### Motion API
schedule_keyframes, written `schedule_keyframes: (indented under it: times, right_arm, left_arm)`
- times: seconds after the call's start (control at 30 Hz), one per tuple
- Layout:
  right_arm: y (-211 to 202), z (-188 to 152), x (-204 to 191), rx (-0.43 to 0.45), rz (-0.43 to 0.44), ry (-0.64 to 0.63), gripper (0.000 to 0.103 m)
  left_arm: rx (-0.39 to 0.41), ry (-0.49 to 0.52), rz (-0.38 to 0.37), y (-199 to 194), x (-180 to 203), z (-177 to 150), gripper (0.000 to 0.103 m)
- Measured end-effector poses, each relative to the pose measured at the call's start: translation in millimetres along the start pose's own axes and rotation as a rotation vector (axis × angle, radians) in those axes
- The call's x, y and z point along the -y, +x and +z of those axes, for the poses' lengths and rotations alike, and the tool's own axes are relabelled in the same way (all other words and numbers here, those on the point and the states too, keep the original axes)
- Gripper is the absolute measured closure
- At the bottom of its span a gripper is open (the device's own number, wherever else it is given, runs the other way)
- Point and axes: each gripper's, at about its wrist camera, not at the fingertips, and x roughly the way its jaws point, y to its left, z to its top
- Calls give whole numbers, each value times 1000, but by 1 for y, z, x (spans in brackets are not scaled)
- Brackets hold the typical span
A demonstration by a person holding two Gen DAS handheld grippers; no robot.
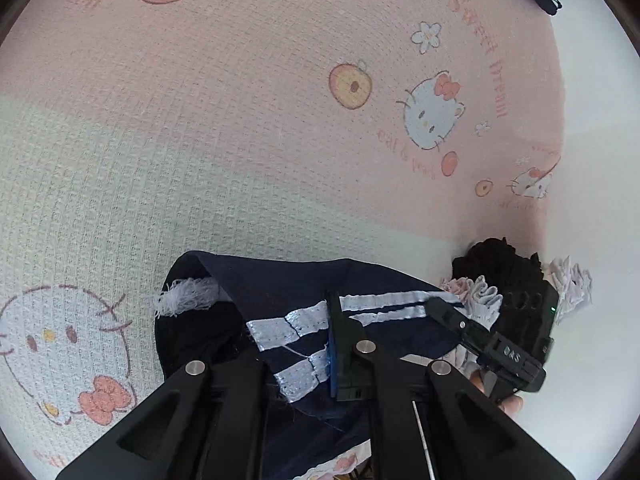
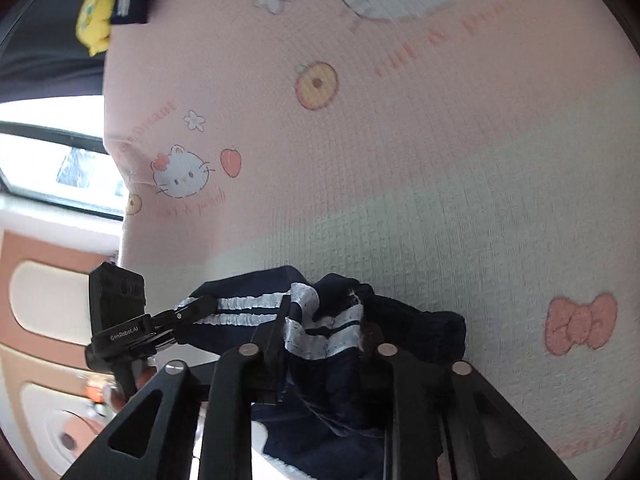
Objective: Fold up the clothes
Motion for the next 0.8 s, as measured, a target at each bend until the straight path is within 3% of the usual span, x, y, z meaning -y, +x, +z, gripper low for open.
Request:
schedule_keyframes:
  times: [0.27, 0.37, 0.4, 0.5, 0.57, 0.7, 0.8]
  right_arm:
    - [0, 6, 6, -56, 15, 38, 77]
    - [2, 8, 5, -126, 13, 41, 57]
    - [2, 9, 5, -142, -13, 38, 55]
    - [-4, 11, 4, -164, -86, 22, 55]
    - [-10, 14, 1, -153, -81, 7, 55]
    - [-2, 16, 2, -233, -3, 36, 55]
    - [9, 16, 0, -221, -147, -39, 55]
  left_arm:
    - [-2, 5, -27, -4, -3, 11, 98]
    - [-7, 0, -33, -2, -4, 14, 98]
    - [-9, 0, -35, -1, -5, 15, 98]
    - [-22, 1, -42, 0, -5, 18, 98]
    - [-28, 4, -51, 0, -3, 20, 98]
    - [-53, 27, -70, 1, 2, 25, 98]
    - [-66, 50, -60, 3, 3, 27, 98]
